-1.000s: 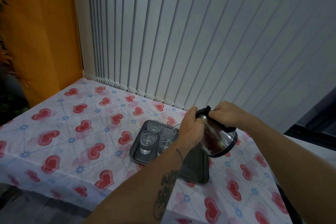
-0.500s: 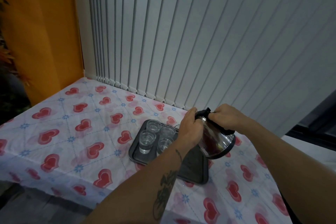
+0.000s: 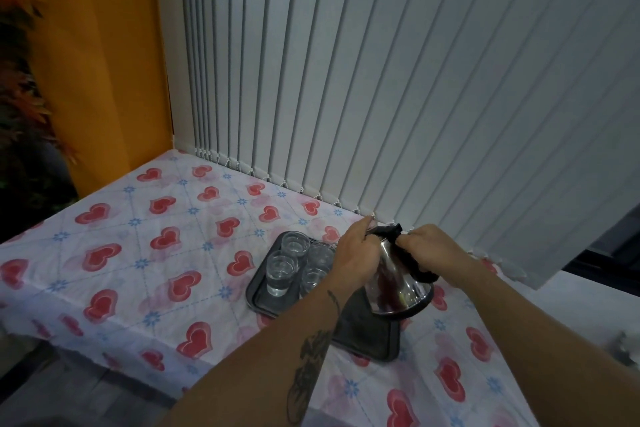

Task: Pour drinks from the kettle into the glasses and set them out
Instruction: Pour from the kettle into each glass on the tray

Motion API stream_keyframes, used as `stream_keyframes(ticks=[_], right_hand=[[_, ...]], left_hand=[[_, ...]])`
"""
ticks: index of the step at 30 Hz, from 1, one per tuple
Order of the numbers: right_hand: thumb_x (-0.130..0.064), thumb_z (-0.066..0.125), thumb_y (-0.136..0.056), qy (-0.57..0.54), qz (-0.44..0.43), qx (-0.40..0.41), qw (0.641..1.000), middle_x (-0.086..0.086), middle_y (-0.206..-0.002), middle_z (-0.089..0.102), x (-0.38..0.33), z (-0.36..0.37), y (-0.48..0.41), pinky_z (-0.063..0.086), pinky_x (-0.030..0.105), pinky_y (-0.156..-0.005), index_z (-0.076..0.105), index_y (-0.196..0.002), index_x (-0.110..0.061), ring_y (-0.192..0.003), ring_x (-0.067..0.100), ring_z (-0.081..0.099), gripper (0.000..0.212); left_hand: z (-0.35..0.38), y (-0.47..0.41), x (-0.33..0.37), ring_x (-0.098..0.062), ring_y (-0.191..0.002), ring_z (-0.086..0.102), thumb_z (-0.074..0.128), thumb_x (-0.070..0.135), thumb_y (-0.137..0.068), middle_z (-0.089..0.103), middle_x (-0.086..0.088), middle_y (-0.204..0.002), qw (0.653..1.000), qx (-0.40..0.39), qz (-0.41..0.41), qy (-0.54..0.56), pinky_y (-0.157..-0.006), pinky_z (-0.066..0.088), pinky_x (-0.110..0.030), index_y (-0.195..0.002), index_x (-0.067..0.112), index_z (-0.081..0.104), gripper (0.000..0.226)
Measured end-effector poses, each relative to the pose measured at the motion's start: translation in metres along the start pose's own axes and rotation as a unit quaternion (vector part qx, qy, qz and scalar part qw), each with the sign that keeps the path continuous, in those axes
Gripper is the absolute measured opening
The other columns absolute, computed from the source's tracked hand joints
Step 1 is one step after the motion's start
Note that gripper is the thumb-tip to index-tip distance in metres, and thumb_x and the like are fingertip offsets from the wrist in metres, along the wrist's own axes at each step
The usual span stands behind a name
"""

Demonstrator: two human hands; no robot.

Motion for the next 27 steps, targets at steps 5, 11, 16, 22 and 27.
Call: stream_keyframes(ticks=[5, 11, 16, 22, 27], right_hand=[[-0.019, 0.061, -0.087, -0.139, 0.063, -0.017, 0.988, -0.001, -0.040, 0.045, 0.031, 0.016, 0.000, 0.030, 0.031, -0.052, 0.050, -0.055, -0.013, -0.042, 0.020, 0.040, 0.034], [-0.013, 0.054, -0.095, -0.285, 0.088, -0.053, 0.953, 0.007, -0.053, 0.049, 0.069, 0.038, 0.012, 0.033, 0.030, -0.052, 0.055, -0.065, -0.010, -0.048, 0.019, 0.042, 0.030], [-0.005, 0.047, -0.099, -0.398, 0.088, -0.069, 0.910, 0.005, -0.053, 0.050, 0.087, 0.057, 0.021, 0.035, 0.030, -0.053, 0.057, -0.071, -0.007, -0.049, 0.019, 0.043, 0.030], [-0.006, 0.046, -0.100, -0.433, 0.090, -0.052, 0.896, 0.007, -0.056, 0.054, 0.097, 0.082, 0.024, 0.037, 0.033, -0.058, 0.059, -0.073, -0.005, -0.053, 0.020, 0.046, 0.030], [-0.005, 0.049, -0.100, -0.445, 0.128, -0.035, 0.885, 0.010, -0.064, 0.060, 0.102, 0.104, 0.022, 0.042, 0.035, -0.066, 0.066, -0.080, -0.003, -0.060, 0.020, 0.052, 0.026]], left_hand=[[0.006, -0.005, -0.007, -0.011, -0.113, 0.047, 0.037, 0.013, -0.092, 0.048, 0.000, -0.146, 1.000, -0.006, -0.003, -0.007, -0.094, 0.037, -0.019, -0.138, 0.026, 0.050, 0.050], [0.020, -0.004, -0.010, -0.021, -0.129, 0.045, 0.038, 0.020, -0.093, 0.047, -0.003, -0.147, 0.997, -0.027, -0.013, -0.072, -0.111, 0.034, -0.037, -0.138, 0.023, 0.050, 0.046], [0.033, -0.004, -0.011, -0.021, -0.135, 0.040, 0.038, 0.023, -0.095, 0.044, -0.004, -0.149, 0.988, -0.044, -0.004, -0.149, -0.115, 0.029, -0.035, -0.139, 0.018, 0.048, 0.046], [0.044, -0.013, -0.010, -0.021, -0.137, 0.038, 0.039, 0.028, -0.096, 0.043, -0.004, -0.150, 0.980, -0.057, -0.016, -0.188, -0.112, 0.026, -0.031, -0.141, 0.016, 0.046, 0.047], [0.055, -0.019, -0.016, -0.021, -0.140, 0.034, 0.035, 0.027, -0.097, 0.038, -0.004, -0.153, 0.971, -0.074, -0.048, -0.222, -0.114, 0.023, -0.033, -0.143, 0.015, 0.044, 0.048]])
Point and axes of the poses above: each hand's wrist, its own y-axis away from the middle knuckle, its own z-axis out of the palm, x = y × z, the point moved 3 cm from there along -y, towards the middle knuckle
